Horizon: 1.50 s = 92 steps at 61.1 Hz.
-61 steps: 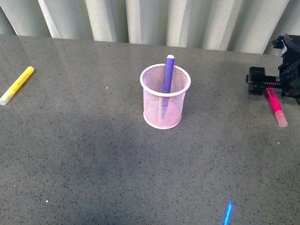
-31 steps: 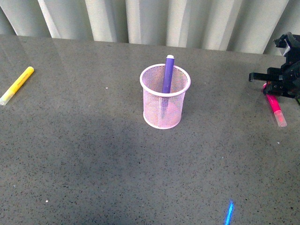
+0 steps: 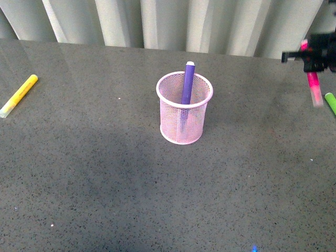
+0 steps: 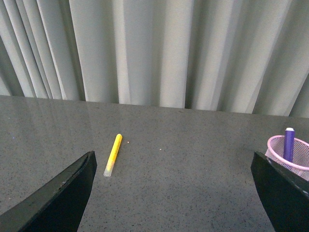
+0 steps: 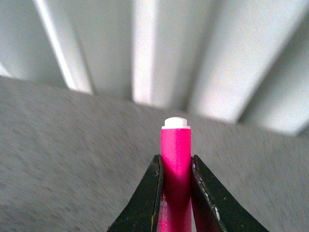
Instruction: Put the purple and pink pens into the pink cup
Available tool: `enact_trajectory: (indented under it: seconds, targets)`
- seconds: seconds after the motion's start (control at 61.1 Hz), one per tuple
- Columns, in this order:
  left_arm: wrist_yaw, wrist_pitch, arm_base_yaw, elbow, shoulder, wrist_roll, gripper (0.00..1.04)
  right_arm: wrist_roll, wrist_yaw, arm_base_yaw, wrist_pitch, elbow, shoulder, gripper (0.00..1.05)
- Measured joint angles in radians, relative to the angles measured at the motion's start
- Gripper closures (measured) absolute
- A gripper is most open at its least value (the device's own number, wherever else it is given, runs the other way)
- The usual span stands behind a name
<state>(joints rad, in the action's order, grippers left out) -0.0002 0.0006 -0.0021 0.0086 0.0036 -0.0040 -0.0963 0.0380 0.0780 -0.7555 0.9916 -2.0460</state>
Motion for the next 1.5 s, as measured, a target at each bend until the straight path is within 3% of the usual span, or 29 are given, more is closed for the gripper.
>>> enact_trajectory:
  seconds: [0.229,0.393,0.523,1.505]
  targets:
    - [0.0,0.0,0.0,0.0,0.0,0.0,0.07,-0.1,0.081,0.204,-0.256,-0.043,0.062,0.93]
    - [0.0,0.0,0.0,0.0,0.0,0.0,0.07,-0.083,0.044,0.348,-0.415,-0.051,0.034,0.93]
    - [0.0,0.0,0.0,0.0,0.0,0.0,0.07,-0.053,0.032,0.405,-0.477,-0.05,-0.018,0.93]
    - [0.0,0.0,0.0,0.0,0.0,0.0,0.07,0.029,0.012,0.451,-0.522,-0.01,-0.188,0.93]
